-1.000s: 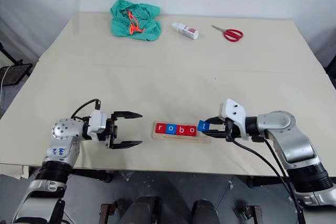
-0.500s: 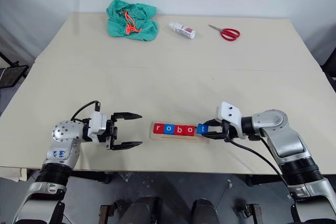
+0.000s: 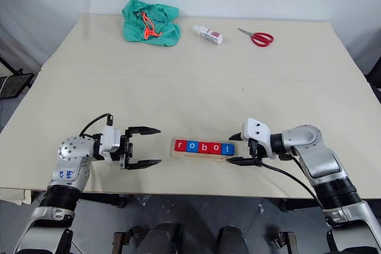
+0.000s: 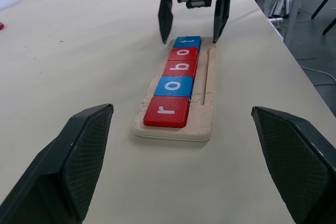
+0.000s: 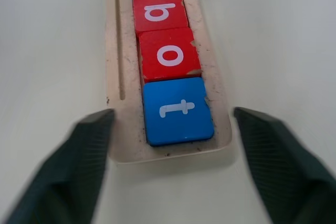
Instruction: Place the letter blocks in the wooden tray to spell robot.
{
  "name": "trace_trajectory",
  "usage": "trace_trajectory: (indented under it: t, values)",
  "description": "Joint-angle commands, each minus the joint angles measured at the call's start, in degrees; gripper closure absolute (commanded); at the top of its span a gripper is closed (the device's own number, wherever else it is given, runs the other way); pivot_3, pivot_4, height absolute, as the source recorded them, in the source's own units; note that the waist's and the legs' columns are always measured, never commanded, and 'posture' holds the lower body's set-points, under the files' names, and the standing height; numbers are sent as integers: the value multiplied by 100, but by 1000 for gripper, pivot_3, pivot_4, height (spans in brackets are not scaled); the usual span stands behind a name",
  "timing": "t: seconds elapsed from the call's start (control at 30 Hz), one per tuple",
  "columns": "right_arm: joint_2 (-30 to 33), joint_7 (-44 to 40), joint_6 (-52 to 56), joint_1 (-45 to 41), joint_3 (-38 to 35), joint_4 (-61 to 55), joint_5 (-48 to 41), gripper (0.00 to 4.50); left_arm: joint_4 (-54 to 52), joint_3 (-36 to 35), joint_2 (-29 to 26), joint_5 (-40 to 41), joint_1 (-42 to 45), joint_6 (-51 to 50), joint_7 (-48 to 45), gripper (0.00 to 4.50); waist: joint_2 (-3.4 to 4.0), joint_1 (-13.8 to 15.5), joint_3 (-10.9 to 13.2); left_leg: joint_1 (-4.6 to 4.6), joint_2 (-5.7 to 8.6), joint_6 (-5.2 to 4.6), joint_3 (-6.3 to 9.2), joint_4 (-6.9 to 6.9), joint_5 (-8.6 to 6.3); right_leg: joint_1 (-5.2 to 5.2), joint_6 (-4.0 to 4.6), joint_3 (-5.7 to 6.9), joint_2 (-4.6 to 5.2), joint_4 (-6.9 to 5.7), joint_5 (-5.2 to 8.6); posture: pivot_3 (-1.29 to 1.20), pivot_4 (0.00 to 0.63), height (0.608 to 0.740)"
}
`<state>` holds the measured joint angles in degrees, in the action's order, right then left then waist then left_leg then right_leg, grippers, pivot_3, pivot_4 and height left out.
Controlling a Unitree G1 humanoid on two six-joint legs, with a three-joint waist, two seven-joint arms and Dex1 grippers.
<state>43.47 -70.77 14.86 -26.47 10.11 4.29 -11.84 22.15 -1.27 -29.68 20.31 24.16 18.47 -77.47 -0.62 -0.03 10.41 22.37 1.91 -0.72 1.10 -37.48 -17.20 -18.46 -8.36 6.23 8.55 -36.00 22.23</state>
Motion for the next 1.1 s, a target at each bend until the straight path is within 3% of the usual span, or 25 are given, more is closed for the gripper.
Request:
trace_trajectory:
  t: [0.03,0.3,0.43,0.53,0.7,1.1]
  values:
    - [80,157,86,-122,-430,-382,-211,42,-70,-65,-45,75,94,38,9,0,0,1,0,0,0,0,0,0,0,0,0,0,0,0,0,0,150,740]
    - [287,745,700,467,-1424,-958,-604,42,-179,-178,-78,115,226,-543,443,0,0,37,0,0,2,0,2,1,0,2,0,1,0,0,0,0,150,740]
    - [367,803,496,974,-1881,-903,-710,42,-100,-211,-124,-131,367,-878,1009,0,0,49,0,0,2,0,-2,2,0,1,0,-1,0,0,0,0,150,740]
    - [498,582,399,1390,-2204,-824,-888,42,-147,-270,-192,26,326,-715,775,0,0,59,0,0,2,0,-4,3,0,1,-1,-2,0,0,0,0,150,740]
    - [804,68,163,1812,-2378,-667,-1046,42,-105,-409,-417,82,228,-622,655,0,0,36,0,-1,-2,0,-10,6,0,1,0,0,-1,2,0,0,150,740]
    - [931,-385,-375,1334,-2286,343,-1000,42,-86,-673,-813,104,93,-505,502,0,0,20,0,-4,0,0,-8,4,0,4,-1,-2,2,2,0,0,150,740]
